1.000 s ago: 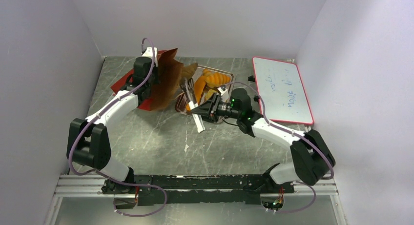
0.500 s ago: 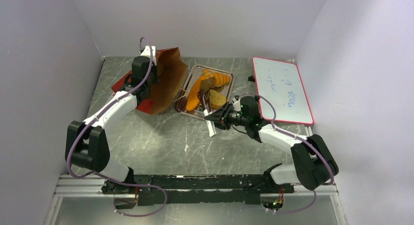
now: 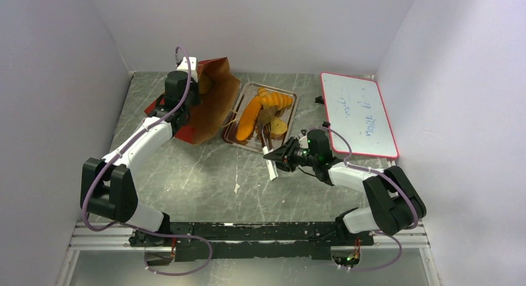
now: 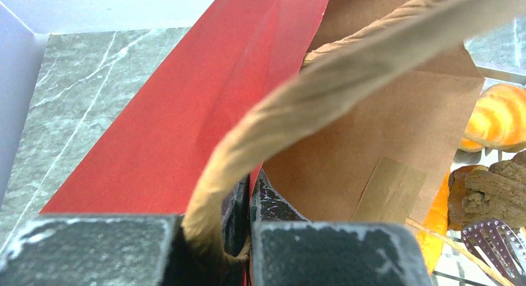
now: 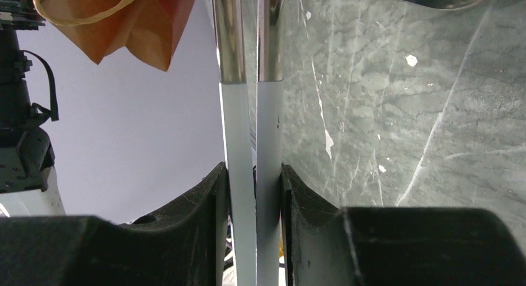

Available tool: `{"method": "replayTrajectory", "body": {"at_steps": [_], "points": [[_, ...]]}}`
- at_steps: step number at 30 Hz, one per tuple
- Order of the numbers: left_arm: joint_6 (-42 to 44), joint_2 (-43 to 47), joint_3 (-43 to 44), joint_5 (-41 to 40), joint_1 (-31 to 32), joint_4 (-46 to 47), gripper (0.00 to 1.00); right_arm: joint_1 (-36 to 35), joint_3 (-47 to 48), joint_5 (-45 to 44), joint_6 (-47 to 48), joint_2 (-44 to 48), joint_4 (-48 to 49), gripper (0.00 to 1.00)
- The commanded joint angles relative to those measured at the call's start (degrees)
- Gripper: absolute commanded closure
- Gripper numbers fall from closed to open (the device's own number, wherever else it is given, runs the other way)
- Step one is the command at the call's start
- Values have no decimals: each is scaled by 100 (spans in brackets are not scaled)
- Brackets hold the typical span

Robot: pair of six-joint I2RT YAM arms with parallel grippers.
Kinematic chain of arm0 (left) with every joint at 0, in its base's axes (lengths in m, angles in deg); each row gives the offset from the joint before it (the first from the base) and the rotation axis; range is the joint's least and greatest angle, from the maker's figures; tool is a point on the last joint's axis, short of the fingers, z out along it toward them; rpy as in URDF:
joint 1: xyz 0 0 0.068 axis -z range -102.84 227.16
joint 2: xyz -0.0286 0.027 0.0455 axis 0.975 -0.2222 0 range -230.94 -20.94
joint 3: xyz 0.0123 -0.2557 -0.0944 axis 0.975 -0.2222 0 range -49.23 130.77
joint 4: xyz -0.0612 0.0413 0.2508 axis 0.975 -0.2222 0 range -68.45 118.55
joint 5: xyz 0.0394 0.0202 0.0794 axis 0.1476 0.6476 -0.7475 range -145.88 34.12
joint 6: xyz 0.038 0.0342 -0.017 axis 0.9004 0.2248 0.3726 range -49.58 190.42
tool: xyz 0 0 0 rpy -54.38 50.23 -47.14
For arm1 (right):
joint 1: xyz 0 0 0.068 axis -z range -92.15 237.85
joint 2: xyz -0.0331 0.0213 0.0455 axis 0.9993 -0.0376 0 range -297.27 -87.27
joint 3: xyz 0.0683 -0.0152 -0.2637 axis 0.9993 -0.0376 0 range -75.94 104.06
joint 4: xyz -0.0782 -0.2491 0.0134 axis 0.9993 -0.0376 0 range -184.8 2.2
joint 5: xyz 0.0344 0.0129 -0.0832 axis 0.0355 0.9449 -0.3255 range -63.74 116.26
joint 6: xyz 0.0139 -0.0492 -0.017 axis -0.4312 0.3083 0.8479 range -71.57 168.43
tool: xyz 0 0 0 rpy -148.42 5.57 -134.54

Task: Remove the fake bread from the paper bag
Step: Place the fake bread in the container.

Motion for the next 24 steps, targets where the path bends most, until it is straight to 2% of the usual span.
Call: {"method": "replayTrajectory", "body": {"at_steps": [1, 10, 24], "points": [[-85, 156, -16, 120, -47, 116, 93, 69, -123, 152, -183, -40, 439, 66], [-107, 96, 36, 146, -47, 87, 93, 69, -220, 178, -178, 198, 355, 62], [-102, 22, 186, 173, -47, 23, 93, 69, -139, 168, -111, 630, -25, 61]]}}
